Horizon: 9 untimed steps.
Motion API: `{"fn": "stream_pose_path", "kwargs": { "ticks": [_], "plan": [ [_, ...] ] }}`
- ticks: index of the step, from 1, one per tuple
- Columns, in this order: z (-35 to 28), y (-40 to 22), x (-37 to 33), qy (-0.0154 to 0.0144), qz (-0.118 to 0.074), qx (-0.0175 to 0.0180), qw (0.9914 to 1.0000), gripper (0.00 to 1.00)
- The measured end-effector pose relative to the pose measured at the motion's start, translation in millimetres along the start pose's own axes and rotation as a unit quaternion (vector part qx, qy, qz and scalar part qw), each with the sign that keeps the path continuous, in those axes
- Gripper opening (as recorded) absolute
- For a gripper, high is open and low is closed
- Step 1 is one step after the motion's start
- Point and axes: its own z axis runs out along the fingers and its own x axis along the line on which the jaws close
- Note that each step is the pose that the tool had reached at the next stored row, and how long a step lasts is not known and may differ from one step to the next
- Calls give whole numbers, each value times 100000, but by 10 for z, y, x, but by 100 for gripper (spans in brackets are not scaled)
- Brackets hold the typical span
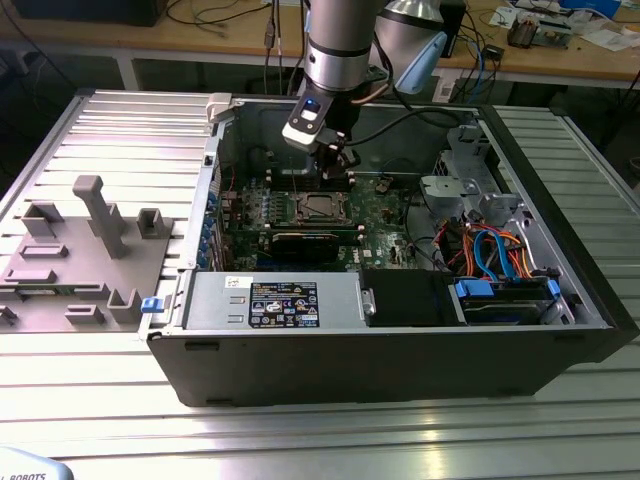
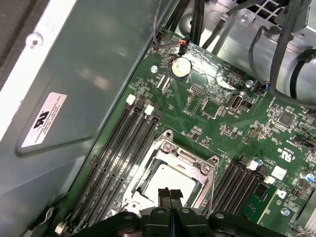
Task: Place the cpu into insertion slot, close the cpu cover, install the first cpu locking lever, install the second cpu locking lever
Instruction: 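Install the first cpu locking lever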
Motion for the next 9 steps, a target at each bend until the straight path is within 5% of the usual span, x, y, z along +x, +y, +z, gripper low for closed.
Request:
{"fn": "stream_pose_path", "kwargs": {
  "ticks": [9],
  "plan": [
    [0,0,0,-13,-1487,8,99989,11]
  ]
}}
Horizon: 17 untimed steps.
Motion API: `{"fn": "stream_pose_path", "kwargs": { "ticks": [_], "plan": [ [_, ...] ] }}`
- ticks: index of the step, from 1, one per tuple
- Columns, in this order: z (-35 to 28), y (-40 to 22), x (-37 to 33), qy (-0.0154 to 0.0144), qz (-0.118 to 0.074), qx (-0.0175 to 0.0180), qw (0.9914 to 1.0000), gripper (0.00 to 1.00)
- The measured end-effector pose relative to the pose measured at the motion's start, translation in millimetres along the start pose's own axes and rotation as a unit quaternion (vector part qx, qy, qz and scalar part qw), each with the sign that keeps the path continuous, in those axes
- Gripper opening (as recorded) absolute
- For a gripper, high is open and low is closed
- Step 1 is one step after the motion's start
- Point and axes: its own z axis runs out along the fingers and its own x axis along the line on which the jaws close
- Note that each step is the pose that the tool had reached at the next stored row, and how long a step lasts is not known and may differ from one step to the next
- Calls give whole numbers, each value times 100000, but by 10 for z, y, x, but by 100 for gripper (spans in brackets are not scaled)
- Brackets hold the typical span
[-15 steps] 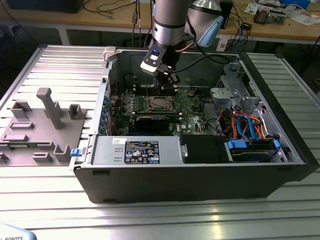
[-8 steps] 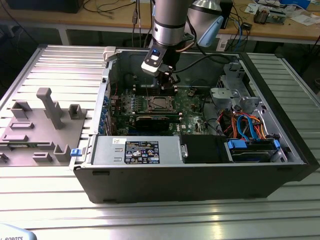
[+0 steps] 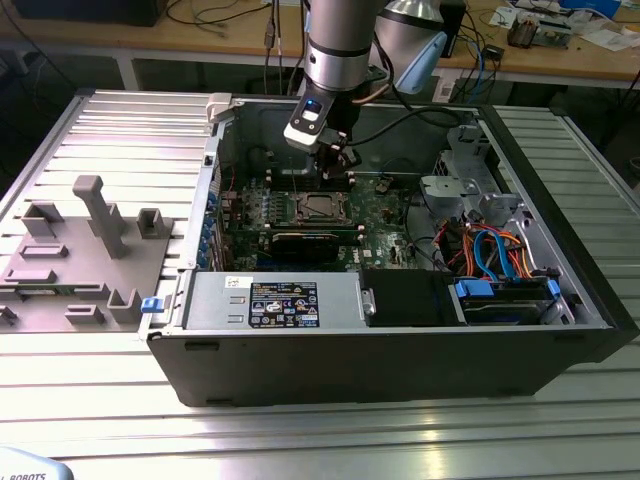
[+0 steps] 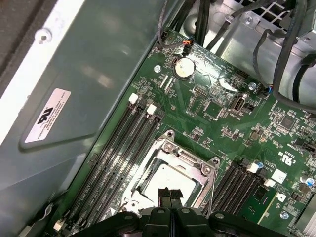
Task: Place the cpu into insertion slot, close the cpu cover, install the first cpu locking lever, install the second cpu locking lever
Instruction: 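Install the first cpu locking lever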
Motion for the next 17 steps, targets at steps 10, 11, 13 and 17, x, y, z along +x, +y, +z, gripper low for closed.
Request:
{"fn": "stream_pose_path", "kwargs": {
  "ticks": [10,11,13,17],
  "plan": [
    [0,0,0,-12,-1400,4,99990,11],
    [0,0,0,-16,-1741,6,99985,11],
    [0,0,0,-20,-2025,8,99979,11],
    [0,0,0,-24,-2492,10,99969,11]
  ]
}}
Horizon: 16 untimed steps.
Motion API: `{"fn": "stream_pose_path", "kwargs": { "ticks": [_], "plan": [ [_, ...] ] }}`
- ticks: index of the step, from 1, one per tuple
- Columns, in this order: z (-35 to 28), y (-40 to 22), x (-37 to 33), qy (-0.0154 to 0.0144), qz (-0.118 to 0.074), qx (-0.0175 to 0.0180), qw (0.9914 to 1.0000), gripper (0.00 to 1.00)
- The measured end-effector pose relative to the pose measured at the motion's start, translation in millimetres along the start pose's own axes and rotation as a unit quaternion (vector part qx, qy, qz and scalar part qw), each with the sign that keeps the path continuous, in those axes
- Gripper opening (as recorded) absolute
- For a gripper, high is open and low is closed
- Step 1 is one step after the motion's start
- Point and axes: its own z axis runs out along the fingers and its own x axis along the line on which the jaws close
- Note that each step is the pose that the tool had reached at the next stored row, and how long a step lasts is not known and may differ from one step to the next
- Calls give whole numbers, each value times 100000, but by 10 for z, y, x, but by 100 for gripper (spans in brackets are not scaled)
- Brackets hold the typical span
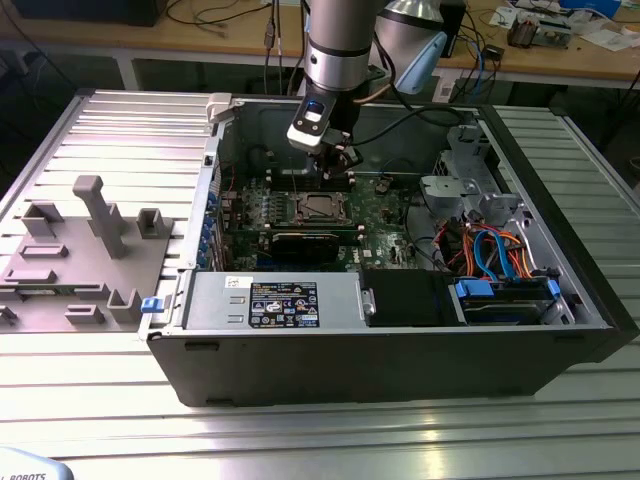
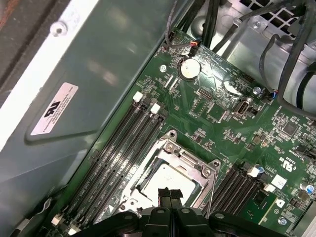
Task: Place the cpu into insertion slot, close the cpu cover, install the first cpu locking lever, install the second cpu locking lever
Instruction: 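Install the first cpu locking lever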
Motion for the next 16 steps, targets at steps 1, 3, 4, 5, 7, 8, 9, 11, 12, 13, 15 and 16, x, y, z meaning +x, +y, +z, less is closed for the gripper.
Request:
{"fn": "stream_pose_path", "kwargs": {
  "ticks": [1,3,4,5,7,8,9,11,12,13,15,16],
  "plan": [
    [0,0,0,1,-114,-2,100000,11],
    [0,0,0,-3,-353,1,99999,11],
    [0,0,0,-6,-473,1,99999,11],
    [0,0,0,-6,-586,-2,99998,11],
    [0,0,0,-8,-796,1,99997,11],
    [0,0,0,-13,-981,0,99995,11],
    [0,0,0,-12,-1139,3,99994,11],
    [0,0,0,-13,-1399,3,99990,11],
    [0,0,0,-17,-1663,6,99986,11],
    [0,0,0,-18,-1839,5,99983,11],
    [0,0,0,-20,-2108,4,99978,11],
    [0,0,0,-25,-2345,7,99972,11]
  ]
}}
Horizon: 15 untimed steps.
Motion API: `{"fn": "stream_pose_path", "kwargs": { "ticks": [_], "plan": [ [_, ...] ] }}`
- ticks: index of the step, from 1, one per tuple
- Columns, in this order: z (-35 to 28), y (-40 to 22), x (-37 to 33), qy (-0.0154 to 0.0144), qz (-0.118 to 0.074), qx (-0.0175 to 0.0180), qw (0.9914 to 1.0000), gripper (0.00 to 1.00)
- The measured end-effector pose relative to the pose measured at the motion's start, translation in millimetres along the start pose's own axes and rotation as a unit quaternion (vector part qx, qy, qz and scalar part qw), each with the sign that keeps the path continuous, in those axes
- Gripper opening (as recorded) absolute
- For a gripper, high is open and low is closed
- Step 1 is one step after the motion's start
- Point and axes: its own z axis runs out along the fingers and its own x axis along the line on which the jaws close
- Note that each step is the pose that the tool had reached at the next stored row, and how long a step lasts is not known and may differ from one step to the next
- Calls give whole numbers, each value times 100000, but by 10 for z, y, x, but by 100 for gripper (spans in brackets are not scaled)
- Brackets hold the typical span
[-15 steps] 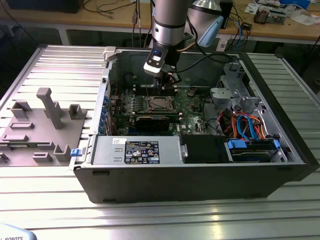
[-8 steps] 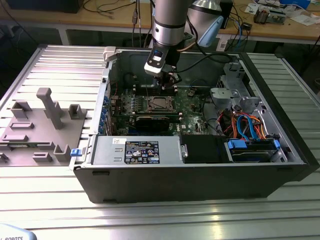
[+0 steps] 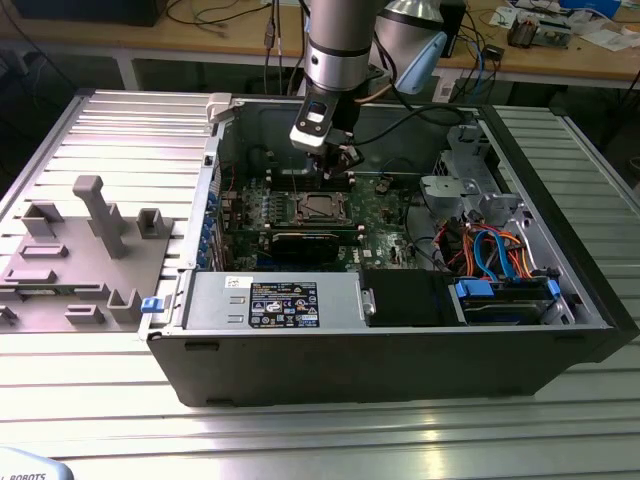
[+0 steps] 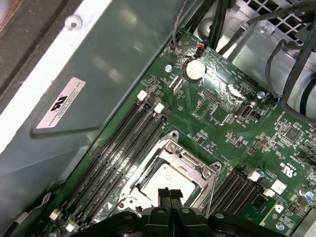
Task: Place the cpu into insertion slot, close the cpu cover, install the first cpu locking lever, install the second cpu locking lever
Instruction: 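Install the first cpu locking lever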
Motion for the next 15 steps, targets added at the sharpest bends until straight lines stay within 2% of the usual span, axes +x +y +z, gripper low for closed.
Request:
{"fn": "stream_pose_path", "kwargs": {
  "ticks": [15],
  "plan": [
    [0,0,0,-19,-2332,9,99973,11]
  ]
}}
